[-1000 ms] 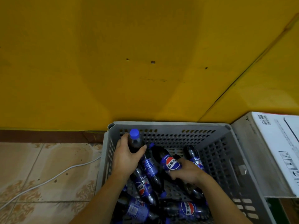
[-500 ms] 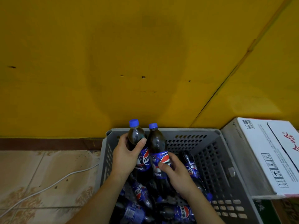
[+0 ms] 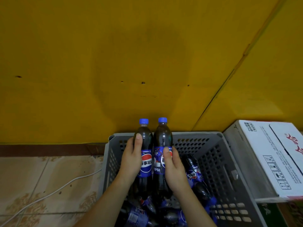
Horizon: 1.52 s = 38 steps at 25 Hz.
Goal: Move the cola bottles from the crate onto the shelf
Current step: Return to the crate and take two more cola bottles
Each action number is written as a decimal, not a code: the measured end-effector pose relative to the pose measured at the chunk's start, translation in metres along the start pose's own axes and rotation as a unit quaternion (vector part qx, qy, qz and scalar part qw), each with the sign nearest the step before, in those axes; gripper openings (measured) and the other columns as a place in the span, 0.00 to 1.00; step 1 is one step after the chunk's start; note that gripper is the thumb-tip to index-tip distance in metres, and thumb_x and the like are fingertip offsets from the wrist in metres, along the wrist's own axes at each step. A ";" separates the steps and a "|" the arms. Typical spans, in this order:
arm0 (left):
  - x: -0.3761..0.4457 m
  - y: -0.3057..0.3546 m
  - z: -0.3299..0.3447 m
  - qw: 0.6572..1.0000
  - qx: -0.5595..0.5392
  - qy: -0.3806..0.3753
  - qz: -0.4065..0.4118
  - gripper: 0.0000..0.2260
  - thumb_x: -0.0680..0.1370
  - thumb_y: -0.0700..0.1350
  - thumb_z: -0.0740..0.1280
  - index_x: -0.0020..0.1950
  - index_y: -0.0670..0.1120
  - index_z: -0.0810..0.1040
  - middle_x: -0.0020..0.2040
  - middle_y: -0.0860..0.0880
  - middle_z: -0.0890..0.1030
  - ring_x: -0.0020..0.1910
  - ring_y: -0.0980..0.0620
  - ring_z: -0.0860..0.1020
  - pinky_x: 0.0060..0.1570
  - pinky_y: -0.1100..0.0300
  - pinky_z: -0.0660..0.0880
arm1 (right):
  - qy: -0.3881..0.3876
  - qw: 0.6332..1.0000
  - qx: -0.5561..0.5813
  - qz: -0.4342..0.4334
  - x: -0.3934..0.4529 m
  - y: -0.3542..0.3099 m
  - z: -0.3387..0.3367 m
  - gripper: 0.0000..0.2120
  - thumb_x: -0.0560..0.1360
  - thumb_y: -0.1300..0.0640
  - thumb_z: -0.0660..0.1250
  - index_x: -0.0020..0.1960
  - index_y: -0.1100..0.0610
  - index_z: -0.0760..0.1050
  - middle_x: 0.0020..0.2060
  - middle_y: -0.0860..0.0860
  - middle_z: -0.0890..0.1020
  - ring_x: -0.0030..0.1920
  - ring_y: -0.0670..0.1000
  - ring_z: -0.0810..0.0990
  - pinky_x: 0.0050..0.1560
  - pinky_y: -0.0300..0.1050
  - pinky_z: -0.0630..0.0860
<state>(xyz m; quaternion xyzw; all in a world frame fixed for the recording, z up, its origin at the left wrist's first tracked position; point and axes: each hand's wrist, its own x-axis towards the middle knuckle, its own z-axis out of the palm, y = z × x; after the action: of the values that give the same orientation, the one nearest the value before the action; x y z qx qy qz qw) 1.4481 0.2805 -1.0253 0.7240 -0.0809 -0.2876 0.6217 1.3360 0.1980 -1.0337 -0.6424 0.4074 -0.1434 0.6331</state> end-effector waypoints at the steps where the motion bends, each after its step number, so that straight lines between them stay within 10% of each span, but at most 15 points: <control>1: 0.001 0.003 -0.001 1.000 -0.001 0.000 -0.003 0.18 0.80 0.64 0.54 0.63 0.57 0.72 0.52 0.62 0.77 0.50 0.67 0.74 0.44 0.69 0.69 | 0.012 1.000 0.004 0.009 -0.001 -0.003 0.001 0.23 0.83 0.40 0.56 0.76 0.43 0.63 0.62 0.37 0.74 0.62 0.43 0.74 0.63 0.42 0.69; 8: -0.024 0.070 -0.006 0.999 -0.027 -0.004 -0.017 0.13 0.81 0.63 0.54 0.53 0.60 0.74 0.51 0.60 0.80 0.42 0.71 0.79 0.38 0.74 0.73 | 0.022 1.000 -0.006 -0.013 -0.018 -0.061 -0.014 0.21 0.82 0.40 0.59 0.70 0.48 0.68 0.57 0.43 0.82 0.57 0.43 0.81 0.59 0.46 0.78; 14: -0.075 0.186 -0.015 0.999 -0.023 -0.017 -0.018 0.24 0.73 0.71 0.55 0.56 0.56 0.76 0.52 0.51 0.83 0.53 0.51 0.82 0.54 0.50 0.79 | 0.038 0.997 -0.041 -0.051 -0.077 -0.173 -0.031 0.41 0.73 0.24 0.53 0.79 0.45 0.59 0.65 0.41 0.78 0.64 0.42 0.77 0.63 0.45 0.76; 24: -0.199 0.447 -0.041 0.998 -0.052 -0.004 0.033 0.21 0.76 0.69 0.57 0.58 0.57 0.76 0.54 0.53 0.84 0.55 0.53 0.82 0.58 0.49 0.78 | 0.043 0.992 0.006 -0.115 -0.199 -0.435 -0.078 0.24 0.79 0.38 0.60 0.71 0.45 0.69 0.54 0.35 0.82 0.56 0.35 0.80 0.52 0.33 0.77; 28: -0.246 0.532 -0.060 0.995 -0.050 -0.026 0.078 0.27 0.72 0.76 0.57 0.56 0.58 0.76 0.51 0.55 0.85 0.54 0.52 0.83 0.56 0.47 0.79 | 0.056 0.990 0.017 -0.129 -0.248 -0.523 -0.086 0.26 0.77 0.33 0.59 0.71 0.43 0.68 0.55 0.34 0.82 0.56 0.39 0.81 0.57 0.48 0.80; 38: -0.337 0.653 -0.110 0.985 -0.037 -0.024 0.166 0.19 0.74 0.69 0.64 0.59 0.60 0.74 0.52 0.57 0.85 0.52 0.54 0.84 0.56 0.45 0.81 | 0.041 0.979 -0.009 -0.201 -0.348 -0.649 -0.084 0.26 0.76 0.36 0.56 0.70 0.44 0.68 0.50 0.24 0.78 0.51 0.29 0.77 0.45 0.25 0.72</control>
<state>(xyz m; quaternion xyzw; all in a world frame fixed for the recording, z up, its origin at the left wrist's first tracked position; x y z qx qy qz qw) 1.3849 0.3949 -0.2938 0.6699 -0.2042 -0.2004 0.6851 1.2811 0.2986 -0.3014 -0.7105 0.2971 -0.2905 0.5679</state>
